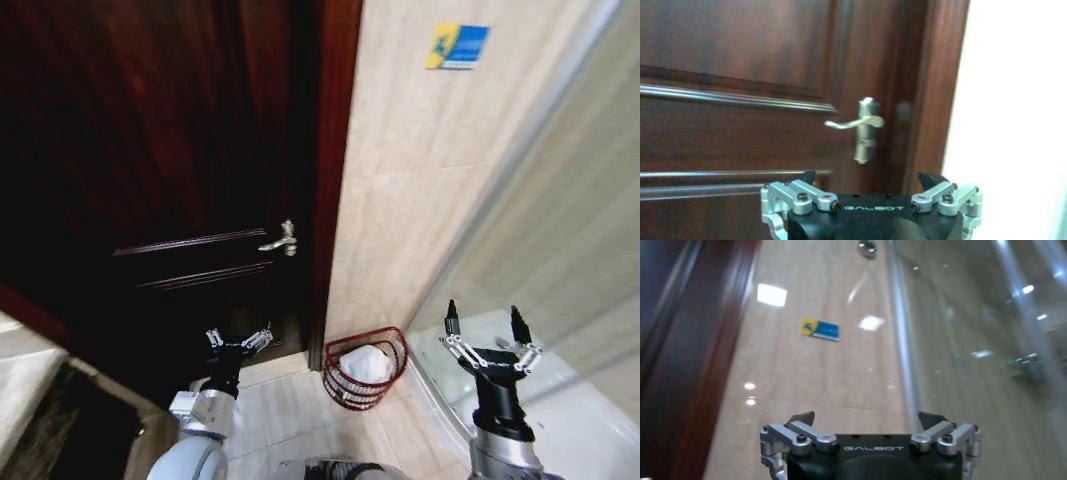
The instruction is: Discard the used towel into the hamper.
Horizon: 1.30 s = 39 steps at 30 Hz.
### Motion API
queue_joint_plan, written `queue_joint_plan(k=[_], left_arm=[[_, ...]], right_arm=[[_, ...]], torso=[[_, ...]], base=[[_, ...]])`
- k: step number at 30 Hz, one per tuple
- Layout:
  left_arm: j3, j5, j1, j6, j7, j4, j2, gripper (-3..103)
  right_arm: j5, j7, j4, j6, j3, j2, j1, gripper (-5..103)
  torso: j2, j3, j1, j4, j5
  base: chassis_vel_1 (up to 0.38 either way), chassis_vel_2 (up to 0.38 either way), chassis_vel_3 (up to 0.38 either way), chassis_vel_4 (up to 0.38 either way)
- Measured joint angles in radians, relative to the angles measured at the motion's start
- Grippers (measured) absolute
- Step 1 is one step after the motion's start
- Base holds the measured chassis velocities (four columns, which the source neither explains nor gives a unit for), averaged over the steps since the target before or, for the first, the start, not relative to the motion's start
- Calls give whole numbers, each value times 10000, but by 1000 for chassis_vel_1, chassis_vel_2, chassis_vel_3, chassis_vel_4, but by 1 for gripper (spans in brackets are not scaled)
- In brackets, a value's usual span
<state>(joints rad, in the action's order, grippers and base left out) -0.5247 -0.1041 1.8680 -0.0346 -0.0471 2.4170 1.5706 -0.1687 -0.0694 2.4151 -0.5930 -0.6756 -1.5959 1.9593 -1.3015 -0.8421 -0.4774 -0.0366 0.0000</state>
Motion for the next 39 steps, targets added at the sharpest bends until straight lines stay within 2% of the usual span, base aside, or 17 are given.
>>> queue_joint_plan(k=[18, 31, 39], left_arm=[[0, 0, 0, 0, 0, 0, 0, 100], [0, 0, 0, 0, 0, 0, 0, 100], [0, 0, 0, 0, 0, 0, 0, 100]], right_arm=[[15, 102, 23, -56, 0, -35, -43, 100], [-179, 825, 27, 376, 104, -112, -64, 100], [-176, 878, -52, 362, 159, -118, -51, 100]], torso=[[0, 0, 0, -1, 1], [-1, 0, 0, -1, 1], [-1, 0, 0, -1, -1]], base=[[-123, -131, -121, -128], [-127, -126, -123, -123], [-115, -117, -116, -119]])
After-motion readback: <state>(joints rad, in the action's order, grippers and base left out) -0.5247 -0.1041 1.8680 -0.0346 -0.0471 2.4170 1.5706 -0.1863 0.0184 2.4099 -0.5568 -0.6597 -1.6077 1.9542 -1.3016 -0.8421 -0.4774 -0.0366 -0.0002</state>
